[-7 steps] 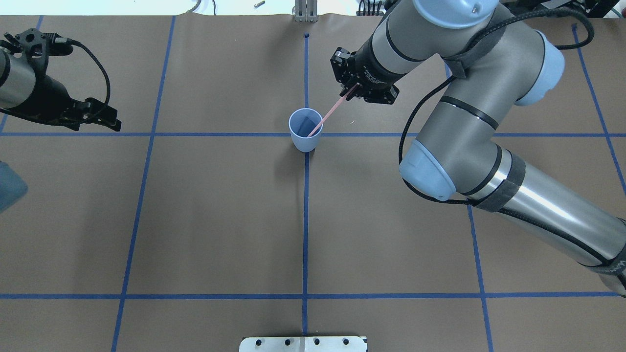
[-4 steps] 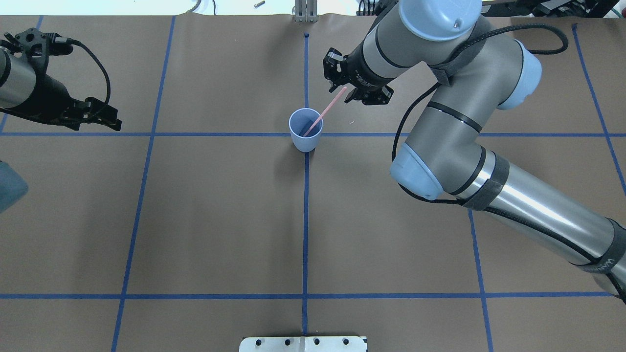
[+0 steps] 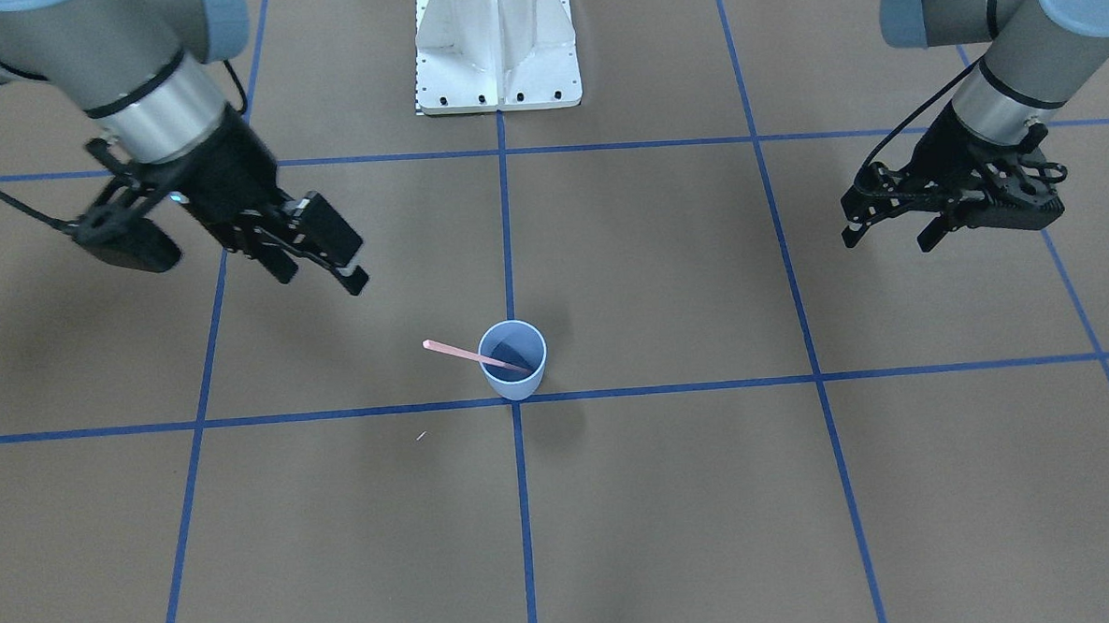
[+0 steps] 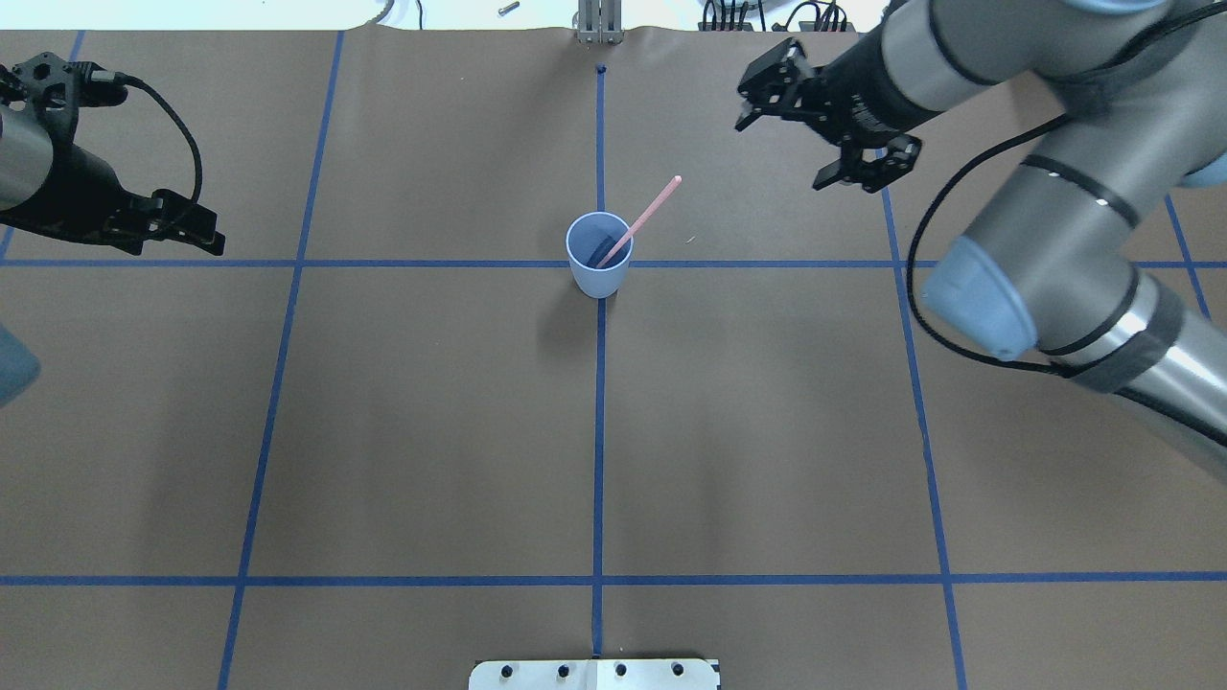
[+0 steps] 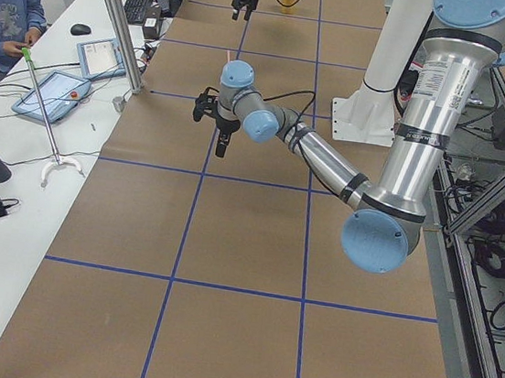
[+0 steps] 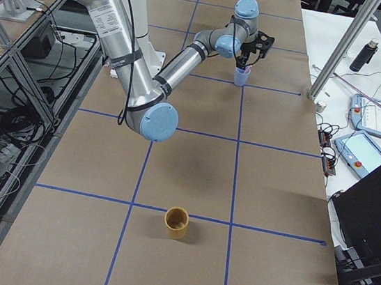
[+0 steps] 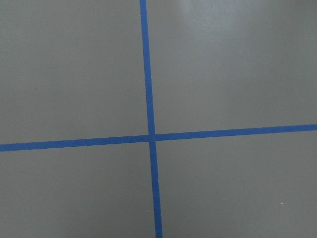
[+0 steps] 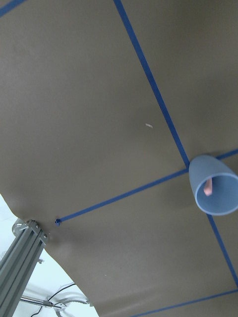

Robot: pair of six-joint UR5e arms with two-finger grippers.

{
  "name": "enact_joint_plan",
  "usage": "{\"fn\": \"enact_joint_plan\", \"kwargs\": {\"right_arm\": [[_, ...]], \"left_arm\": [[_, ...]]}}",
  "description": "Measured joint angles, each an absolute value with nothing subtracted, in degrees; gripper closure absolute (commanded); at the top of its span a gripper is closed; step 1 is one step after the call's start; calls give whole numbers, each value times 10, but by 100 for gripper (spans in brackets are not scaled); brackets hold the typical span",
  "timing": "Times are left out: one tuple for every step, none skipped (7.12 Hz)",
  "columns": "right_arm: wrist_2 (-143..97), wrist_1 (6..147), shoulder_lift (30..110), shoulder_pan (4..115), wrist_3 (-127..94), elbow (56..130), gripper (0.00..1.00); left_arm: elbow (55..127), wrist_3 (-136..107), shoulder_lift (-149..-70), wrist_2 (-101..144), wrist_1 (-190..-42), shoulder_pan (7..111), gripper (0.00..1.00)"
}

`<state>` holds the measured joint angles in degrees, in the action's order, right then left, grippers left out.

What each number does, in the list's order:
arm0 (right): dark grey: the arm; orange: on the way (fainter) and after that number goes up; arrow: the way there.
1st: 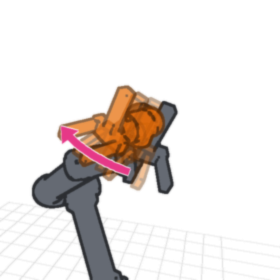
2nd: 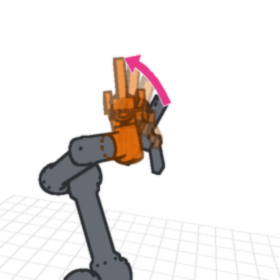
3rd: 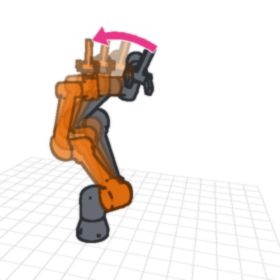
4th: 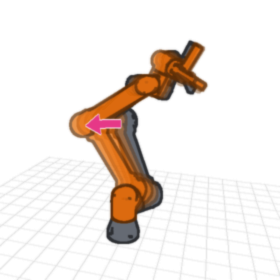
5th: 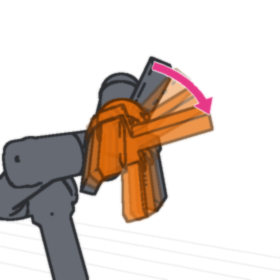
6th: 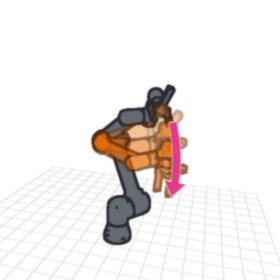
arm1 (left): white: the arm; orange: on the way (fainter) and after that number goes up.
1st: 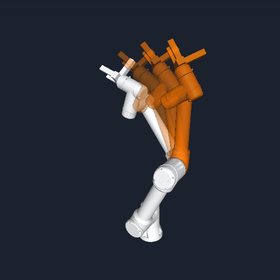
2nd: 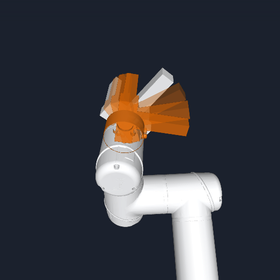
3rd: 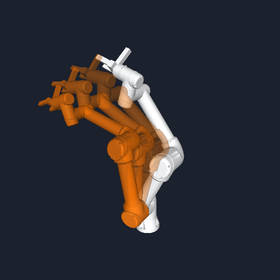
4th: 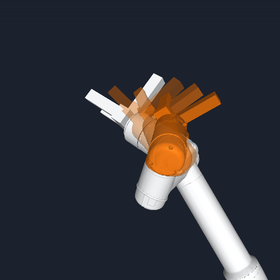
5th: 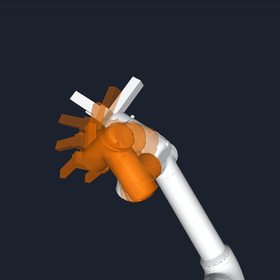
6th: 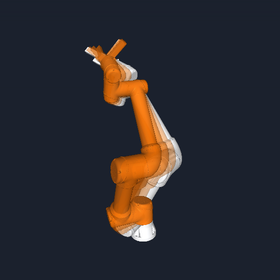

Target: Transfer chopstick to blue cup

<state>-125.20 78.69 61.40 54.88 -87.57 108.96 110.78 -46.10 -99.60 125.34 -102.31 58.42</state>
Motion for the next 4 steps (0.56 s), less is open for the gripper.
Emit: {"fn": "enact_joint_plan", "kwargs": {"right_arm": [[-1281,785,677,582,-813,1119,0],[-1295,783,749,612,-721,1142,0],[-1301,782,819,641,-613,1156,0],[-1301,780,879,665,-500,1162,0]], "left_arm": [[1115,-426,-975,1257,-1022,600,3],[1118,-374,-954,1267,-1020,626,3],[1117,-335,-942,1276,-1019,646,3],[1118,-319,-939,1281,-1013,655,3]]}}
